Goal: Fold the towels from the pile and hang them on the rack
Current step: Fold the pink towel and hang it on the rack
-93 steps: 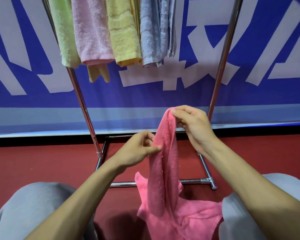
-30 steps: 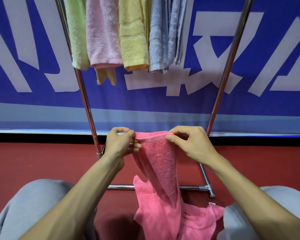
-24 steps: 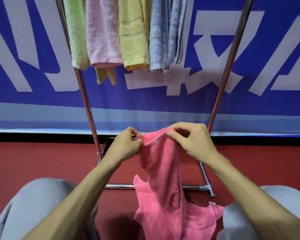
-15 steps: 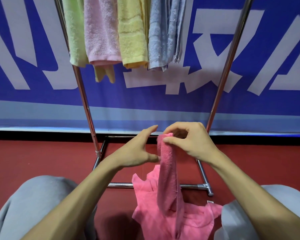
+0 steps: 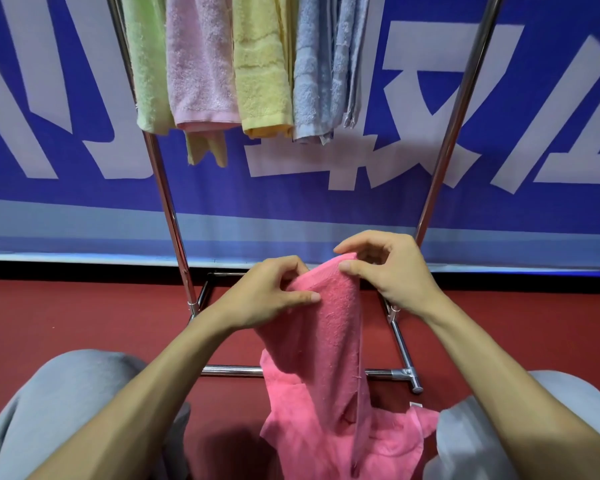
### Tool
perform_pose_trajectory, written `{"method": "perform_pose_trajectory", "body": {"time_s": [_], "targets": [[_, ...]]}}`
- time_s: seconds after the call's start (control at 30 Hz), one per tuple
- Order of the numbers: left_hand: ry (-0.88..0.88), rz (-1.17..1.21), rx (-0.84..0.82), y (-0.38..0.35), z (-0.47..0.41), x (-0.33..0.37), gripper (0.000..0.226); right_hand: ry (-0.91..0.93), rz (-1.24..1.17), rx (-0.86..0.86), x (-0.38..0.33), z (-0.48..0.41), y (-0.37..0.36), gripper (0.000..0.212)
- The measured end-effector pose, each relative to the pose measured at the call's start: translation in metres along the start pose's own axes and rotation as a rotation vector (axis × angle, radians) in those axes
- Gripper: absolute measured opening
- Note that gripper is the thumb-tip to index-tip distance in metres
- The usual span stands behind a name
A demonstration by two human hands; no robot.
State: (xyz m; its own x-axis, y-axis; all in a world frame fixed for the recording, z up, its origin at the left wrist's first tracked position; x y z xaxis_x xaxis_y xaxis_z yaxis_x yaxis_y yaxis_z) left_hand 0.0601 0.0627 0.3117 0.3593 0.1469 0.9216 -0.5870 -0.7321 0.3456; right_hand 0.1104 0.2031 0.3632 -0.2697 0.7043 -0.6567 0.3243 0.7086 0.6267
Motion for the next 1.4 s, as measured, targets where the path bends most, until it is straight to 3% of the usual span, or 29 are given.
{"method": "perform_pose_trajectory", "body": {"time_s": [0.27, 0.4, 0.5, 0.7, 0.9, 1.0, 1.23, 1.33, 1.4], "targets": [[0.034, -0.382, 0.13, 0.019, 0.001, -0.001, 0.015, -0.128, 0.302, 0.195, 0.027, -0.004, 0.018, 0.015], [0.061, -0.576, 0.151, 0.028, 0.003, -0.007, 0.029, -0.114, 0.469, 0.195, 0.029, 0.0, 0.019, 0.01], [0.071, -0.599, 0.137, 0.031, 0.003, -0.009, 0.023, -0.15, 0.553, 0.174, 0.04, 0.001, 0.013, 0.008], [0.084, -0.424, 0.329, 0.05, 0.005, -0.002, 0.009, -0.214, 0.593, 0.19, 0.043, 0.003, 0.015, 0.004], [0.089, 0.294, 0.395, 0.051, 0.004, -0.011, 0.017, -0.207, 0.549, 0.239, 0.048, -0.001, 0.021, 0.014], [0.062, 0.258, 0.447, 0.056, 0.005, 0.0, 0.023, -0.221, 0.579, 0.194, 0.052, -0.004, 0.016, 0.017], [-0.105, 0.084, 0.598, 0.088, -0.01, 0.08, 0.028, -0.296, 0.252, 0.38, -0.006, -0.041, 0.068, 0.015], [-0.134, 0.095, 0.659, 0.106, -0.034, 0.11, 0.029, -0.408, -0.145, 0.395, -0.022, -0.066, 0.087, 0.018], [-0.104, 0.174, 0.696, 0.116, -0.047, 0.128, 0.033, -0.484, -0.274, 0.374, -0.029, -0.077, 0.092, 0.017]]}}
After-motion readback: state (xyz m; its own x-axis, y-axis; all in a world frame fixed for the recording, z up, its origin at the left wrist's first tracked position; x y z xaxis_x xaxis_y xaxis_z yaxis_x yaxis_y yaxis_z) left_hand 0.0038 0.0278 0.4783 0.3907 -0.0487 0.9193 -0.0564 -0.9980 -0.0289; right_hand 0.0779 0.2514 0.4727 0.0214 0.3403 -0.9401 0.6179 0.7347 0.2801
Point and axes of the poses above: each hand's wrist, its own z-axis away from the middle knuckle, its own y-axis out of the back of the hand, x = y × z, the point moved 9 cm from there along -z, towards the middle knuckle, and after that the axes turned 15 degrees about z, right-handed, at the moved point
